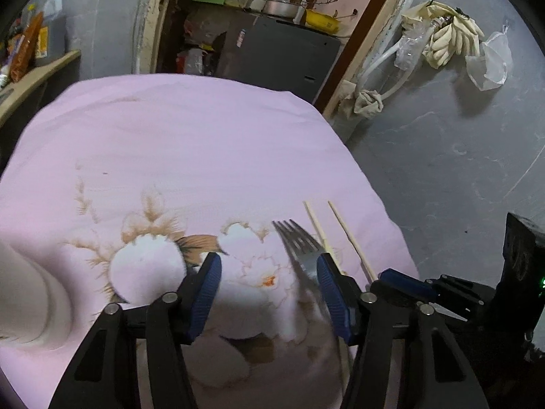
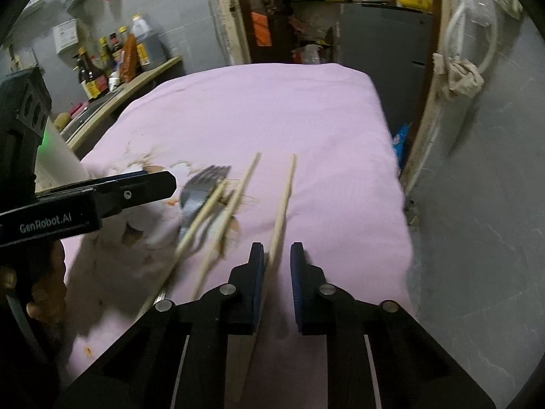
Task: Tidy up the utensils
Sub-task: 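Close the right gripper on a wooden chopstick while the left gripper grasps the fork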
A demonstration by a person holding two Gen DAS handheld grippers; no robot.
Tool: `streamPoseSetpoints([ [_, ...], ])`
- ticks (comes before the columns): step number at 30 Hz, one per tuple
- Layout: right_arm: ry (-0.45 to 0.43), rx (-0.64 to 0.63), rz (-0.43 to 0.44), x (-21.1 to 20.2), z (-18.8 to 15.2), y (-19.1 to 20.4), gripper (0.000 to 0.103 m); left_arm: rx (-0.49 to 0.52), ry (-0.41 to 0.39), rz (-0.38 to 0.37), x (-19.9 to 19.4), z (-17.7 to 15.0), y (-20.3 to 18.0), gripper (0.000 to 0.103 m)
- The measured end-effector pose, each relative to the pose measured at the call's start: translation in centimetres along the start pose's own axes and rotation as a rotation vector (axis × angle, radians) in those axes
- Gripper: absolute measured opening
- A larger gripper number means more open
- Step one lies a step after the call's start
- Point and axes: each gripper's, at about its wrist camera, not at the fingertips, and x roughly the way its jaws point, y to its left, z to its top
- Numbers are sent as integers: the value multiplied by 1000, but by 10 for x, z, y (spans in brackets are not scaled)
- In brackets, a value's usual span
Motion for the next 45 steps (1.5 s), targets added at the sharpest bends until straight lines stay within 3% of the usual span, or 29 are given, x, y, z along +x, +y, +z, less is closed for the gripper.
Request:
streamPoseSetpoints([
  [15, 40, 16, 15, 24, 22, -18, 14, -50, 102, -134, 30, 13, -7, 26],
  [25, 96, -41, -1, 45, 53, -4, 14, -127, 204, -200, 46, 23, -4, 19],
  [30, 114, -68, -30, 49, 60, 5, 14, -138, 228, -197, 50, 23, -9, 12],
  [33, 119, -74, -22, 49, 61, 9, 5, -126, 229, -180, 48, 21, -12, 10],
  [39, 127, 24, 70, 41, 55, -1, 4, -127, 187, -190, 28, 18, -7, 8],
  [45, -18, 114, 170, 0, 45, -8, 4, -99, 53, -187, -14, 18, -3, 6],
])
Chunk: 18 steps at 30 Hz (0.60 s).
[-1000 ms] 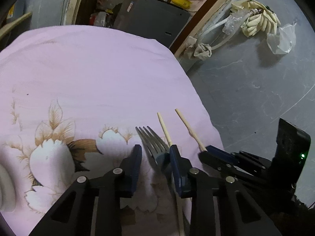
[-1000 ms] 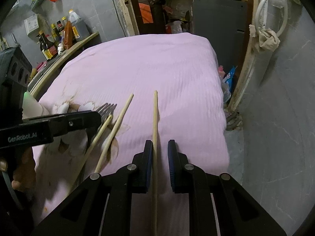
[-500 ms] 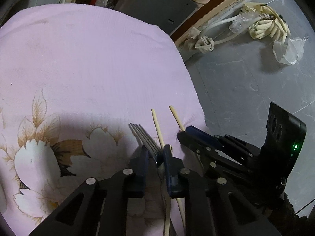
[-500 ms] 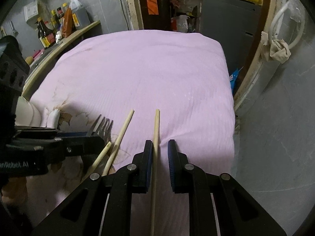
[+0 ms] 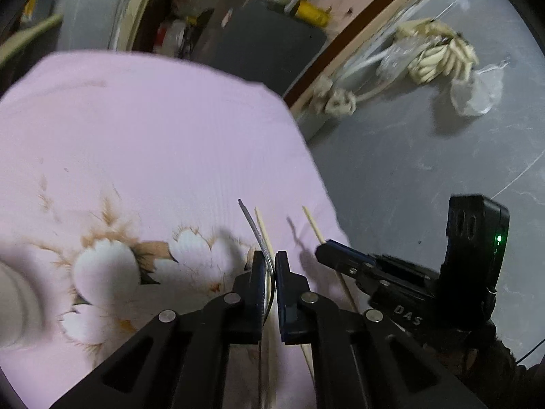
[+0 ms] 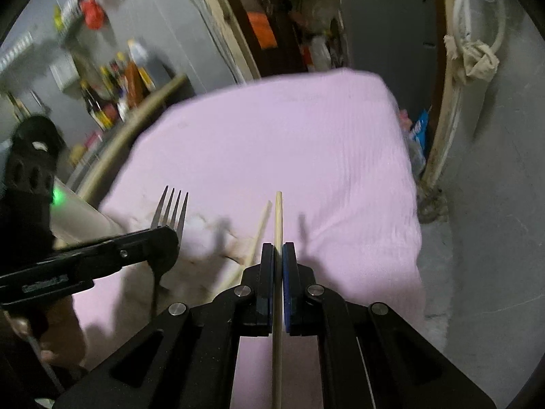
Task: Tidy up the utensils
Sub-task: 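Close the right gripper on a wooden chopstick while the left gripper grasps the fork, then lift the chopstick and fork and carry both toward the white caddy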
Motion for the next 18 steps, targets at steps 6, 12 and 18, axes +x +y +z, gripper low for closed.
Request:
streamPoseSetpoints([
  [6, -185, 44, 98, -33, -8, 9, 4, 19, -133, 19, -39, -2, -5, 5],
  [12, -368, 40, 167, -63, -6, 30, 4, 34, -217, 20, -77, 3, -9, 4],
  [18, -502, -16, 188, -89, 1, 68, 4, 49, -288, 11, -122, 8, -12, 3],
])
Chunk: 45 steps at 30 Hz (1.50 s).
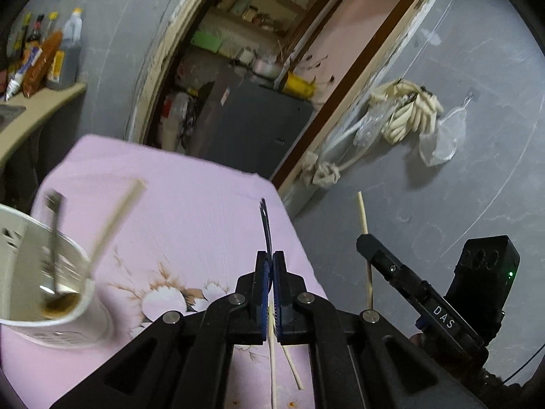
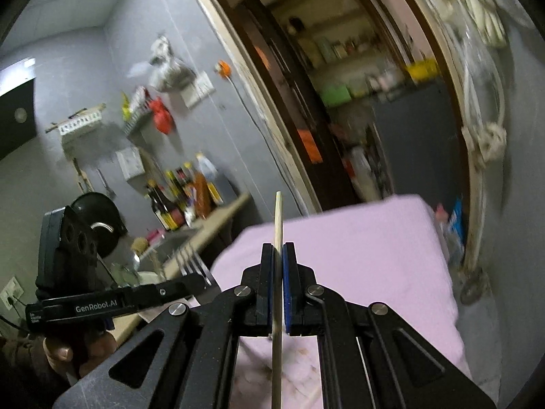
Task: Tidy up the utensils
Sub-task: 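Lift the chopstick and fork and carry both toward the white caddy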
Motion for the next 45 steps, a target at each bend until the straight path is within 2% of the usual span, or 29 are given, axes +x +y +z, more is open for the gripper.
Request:
streamPoseSetpoints([
  [8, -100, -32, 40, -5, 23, 59, 4, 39, -59, 2, -51, 20, 4, 3],
  [16, -252, -31, 123, -6, 42, 115, 4, 55, -102, -22, -108, 34, 14, 3],
  [23, -330, -32, 181, 18, 40, 164, 4, 19, -161, -15, -161, 51, 44, 3],
  [28, -325, -20, 206, 47, 35, 189, 4, -50, -214, 3, -191, 63, 71, 3],
  [32, -324, -5, 217, 66, 28, 198, 4, -103, -248, -18, -208, 72, 92, 3],
  [36, -331, 24, 206, 80, 16, 196, 5, -120, -262, 22, -213, 75, 112, 3],
  [40, -348, 55, 177, 92, 3, 192, 4, -119, -248, 78, -209, 71, 126, 3],
  [45, -367, 62, 129, 100, -8, 185, 4, -122, -231, 111, -202, 65, 139, 3],
])
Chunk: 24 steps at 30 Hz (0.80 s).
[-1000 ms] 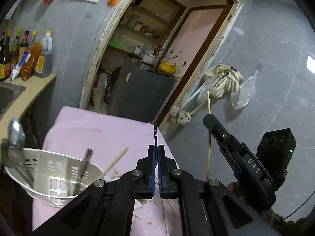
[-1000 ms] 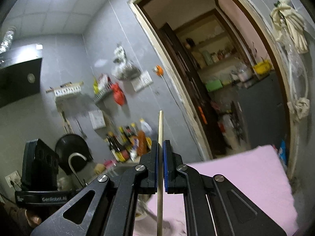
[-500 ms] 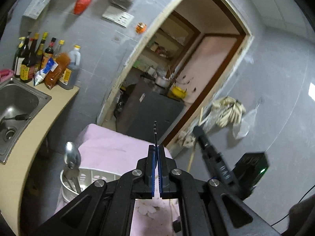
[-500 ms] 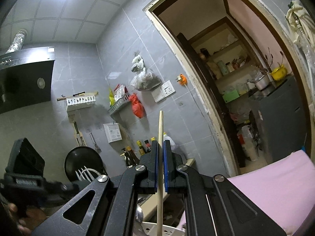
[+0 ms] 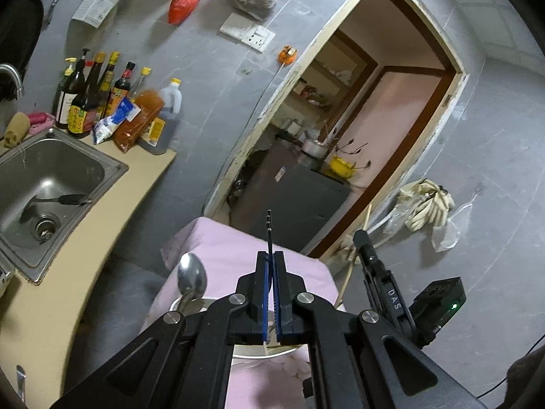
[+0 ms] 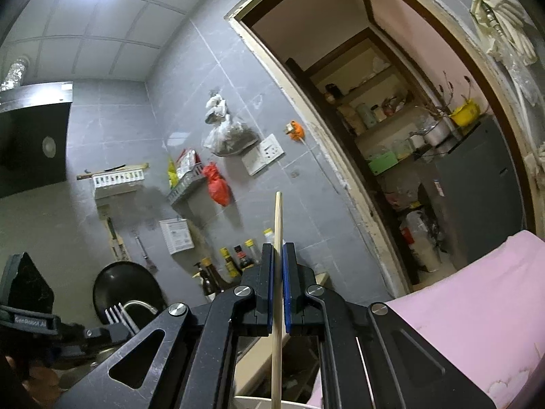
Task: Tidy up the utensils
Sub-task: 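Lift the chopstick and fork and carry both toward the white caddy, then lower the chopstick and fork toward the caddy opening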
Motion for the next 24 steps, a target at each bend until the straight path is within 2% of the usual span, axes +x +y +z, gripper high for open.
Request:
streamPoseSetpoints([
  [8, -90, 8, -140, -2, -14, -13, 4, -17, 32, 43, 14, -13, 15, 3],
  [13, -107, 16, -197, -2, -23, -19, 4, -23, 43, 62, 20, -17, 20, 3],
  [18, -88, -24, -210, -2, -27, -16, 4, -22, 48, 68, 23, -21, 21, 3],
  [24, -83, -52, -186, -5, -29, -13, 4, -16, 60, 71, 31, -26, 19, 3],
])
